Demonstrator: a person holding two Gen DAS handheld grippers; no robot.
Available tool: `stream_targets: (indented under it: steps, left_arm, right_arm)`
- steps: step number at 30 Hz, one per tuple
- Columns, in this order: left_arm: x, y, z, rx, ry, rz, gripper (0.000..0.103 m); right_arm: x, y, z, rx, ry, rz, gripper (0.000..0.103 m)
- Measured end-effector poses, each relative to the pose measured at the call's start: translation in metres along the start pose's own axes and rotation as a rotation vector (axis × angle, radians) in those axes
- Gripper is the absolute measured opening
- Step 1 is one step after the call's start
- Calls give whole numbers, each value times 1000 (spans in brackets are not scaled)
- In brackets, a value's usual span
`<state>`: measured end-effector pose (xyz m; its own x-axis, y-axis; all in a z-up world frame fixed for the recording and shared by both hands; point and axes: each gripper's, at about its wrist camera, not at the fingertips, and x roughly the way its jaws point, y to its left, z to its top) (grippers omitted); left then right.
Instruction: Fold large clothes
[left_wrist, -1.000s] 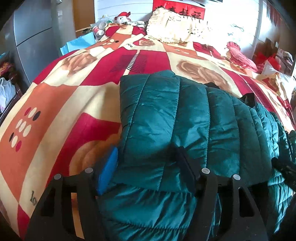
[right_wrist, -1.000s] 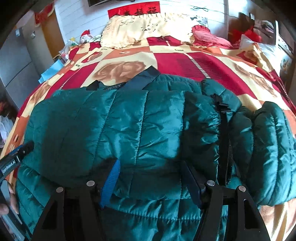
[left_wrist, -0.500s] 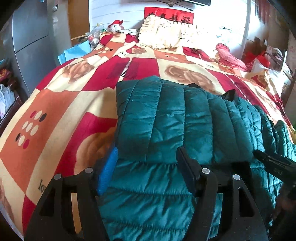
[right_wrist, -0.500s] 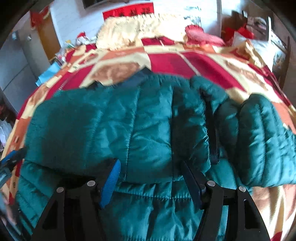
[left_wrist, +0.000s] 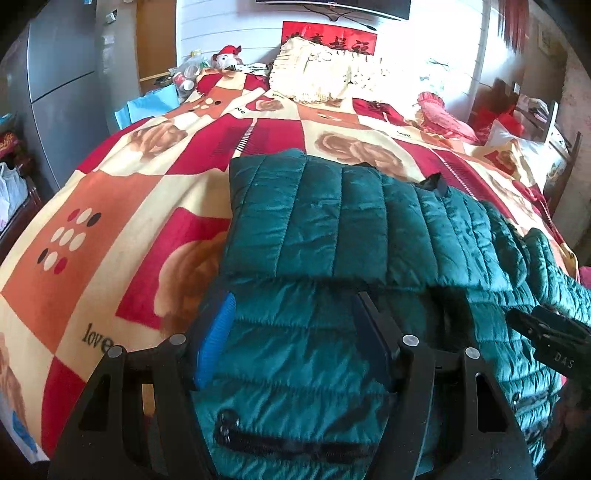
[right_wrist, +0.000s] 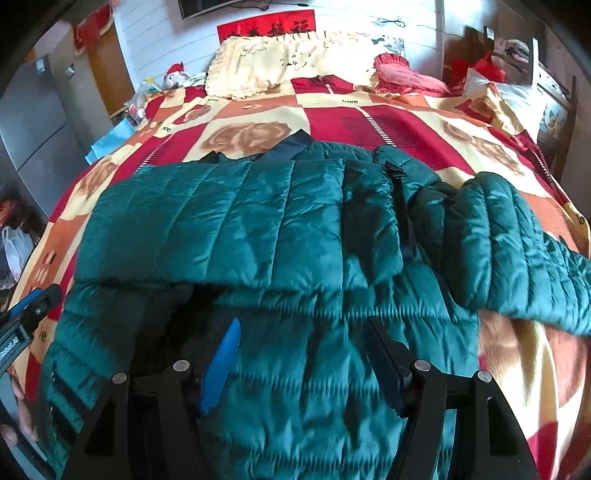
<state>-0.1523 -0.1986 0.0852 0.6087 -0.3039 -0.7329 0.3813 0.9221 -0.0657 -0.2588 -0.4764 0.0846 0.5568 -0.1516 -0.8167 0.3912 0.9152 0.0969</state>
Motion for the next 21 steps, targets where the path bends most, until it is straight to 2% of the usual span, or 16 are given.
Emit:
stream_targets:
  steps: [2, 11, 21]
  left_arm:
    - [-5, -3, -4, 6, 0, -2, 66]
    - [-18, -15, -12, 24, -11, -9, 66]
    - [-12, -32, -5, 16, -9, -28, 66]
  right_arm:
    - [-6, 0, -6, 3, -4, 2, 72]
    - [-18, -7, -23, 34, 6, 7, 72]
    - [-29, -18, -28, 41, -2, -5, 72]
